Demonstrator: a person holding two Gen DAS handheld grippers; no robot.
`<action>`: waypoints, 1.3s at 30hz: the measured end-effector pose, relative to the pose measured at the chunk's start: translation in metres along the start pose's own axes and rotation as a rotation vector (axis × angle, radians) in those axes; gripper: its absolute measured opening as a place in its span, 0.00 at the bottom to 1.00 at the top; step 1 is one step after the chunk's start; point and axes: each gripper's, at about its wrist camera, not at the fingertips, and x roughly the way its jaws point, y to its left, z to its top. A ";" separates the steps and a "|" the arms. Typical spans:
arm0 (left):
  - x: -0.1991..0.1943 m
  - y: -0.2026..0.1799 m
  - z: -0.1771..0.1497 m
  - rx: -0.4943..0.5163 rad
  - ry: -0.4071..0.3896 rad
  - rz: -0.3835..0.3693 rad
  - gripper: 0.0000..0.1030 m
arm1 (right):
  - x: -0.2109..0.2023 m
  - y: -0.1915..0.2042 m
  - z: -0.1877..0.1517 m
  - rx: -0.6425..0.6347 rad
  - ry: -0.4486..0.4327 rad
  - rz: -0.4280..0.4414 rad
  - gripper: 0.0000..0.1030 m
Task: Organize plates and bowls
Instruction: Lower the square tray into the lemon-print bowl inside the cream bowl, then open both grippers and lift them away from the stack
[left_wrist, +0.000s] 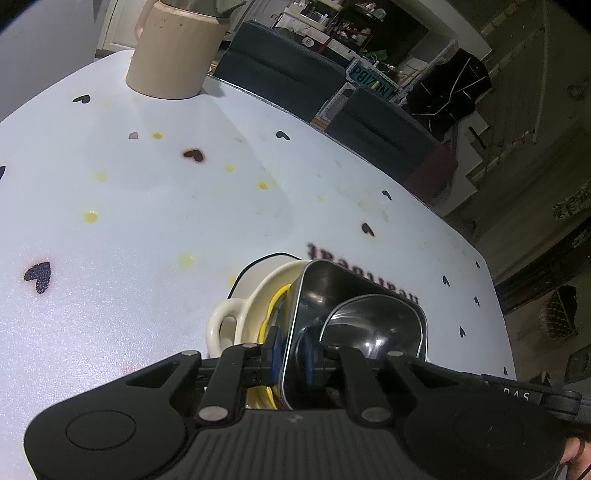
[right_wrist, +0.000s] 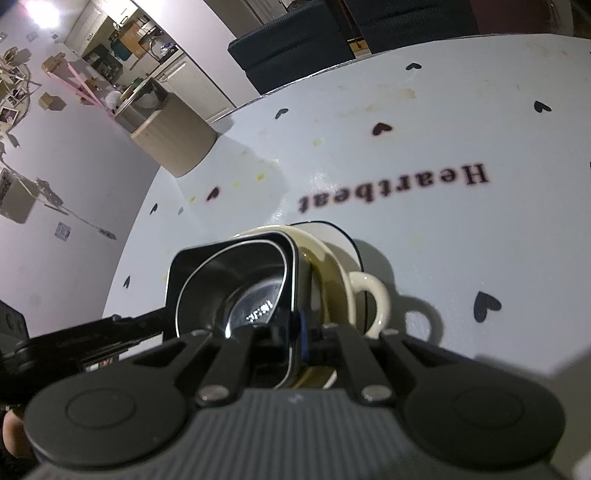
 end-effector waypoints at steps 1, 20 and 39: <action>0.000 0.000 0.000 -0.001 0.000 -0.001 0.13 | 0.000 0.000 0.000 0.000 0.000 0.000 0.07; -0.038 -0.021 0.005 0.086 -0.078 0.040 0.92 | -0.048 0.014 -0.003 -0.092 -0.174 -0.009 0.59; -0.126 -0.080 -0.033 0.381 -0.330 0.128 1.00 | -0.138 0.038 -0.051 -0.220 -0.575 -0.146 1.00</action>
